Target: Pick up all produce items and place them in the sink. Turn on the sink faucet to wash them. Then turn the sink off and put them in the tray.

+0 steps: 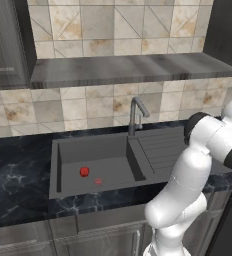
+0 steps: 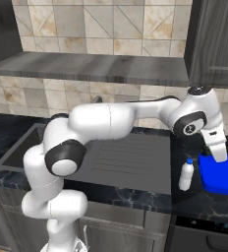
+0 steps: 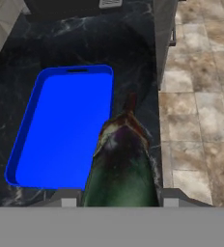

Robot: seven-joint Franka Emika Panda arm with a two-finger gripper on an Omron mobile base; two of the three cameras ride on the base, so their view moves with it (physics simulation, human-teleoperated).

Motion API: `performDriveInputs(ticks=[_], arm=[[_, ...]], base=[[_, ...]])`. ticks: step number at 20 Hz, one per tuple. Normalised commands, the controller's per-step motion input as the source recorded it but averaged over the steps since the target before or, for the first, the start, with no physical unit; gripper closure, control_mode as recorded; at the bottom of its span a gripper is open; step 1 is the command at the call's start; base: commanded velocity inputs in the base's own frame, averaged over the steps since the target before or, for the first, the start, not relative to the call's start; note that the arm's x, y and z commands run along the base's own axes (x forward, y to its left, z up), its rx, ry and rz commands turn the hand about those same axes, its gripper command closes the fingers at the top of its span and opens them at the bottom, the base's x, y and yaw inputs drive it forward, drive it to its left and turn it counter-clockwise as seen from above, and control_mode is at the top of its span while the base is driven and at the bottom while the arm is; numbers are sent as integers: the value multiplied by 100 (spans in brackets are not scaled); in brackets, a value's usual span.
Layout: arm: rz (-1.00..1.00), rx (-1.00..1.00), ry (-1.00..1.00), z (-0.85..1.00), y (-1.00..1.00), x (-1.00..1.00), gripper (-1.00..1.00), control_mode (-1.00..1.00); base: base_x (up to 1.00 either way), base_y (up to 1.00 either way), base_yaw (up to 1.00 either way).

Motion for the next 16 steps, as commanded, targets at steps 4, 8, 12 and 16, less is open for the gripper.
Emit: performDriveInputs(ticks=[4,8,12,16], arm=[[-2,8,0,-4,-35,8,100,-100],[0,7,0,-12,-28,16,100,-100],[0,12,0,-5,-30,8,100,-100],[2,14,0,0,-30,0,100,-100]], base=[[0,0,0],[0,0,0],[0,0,0],[0,0,0]])
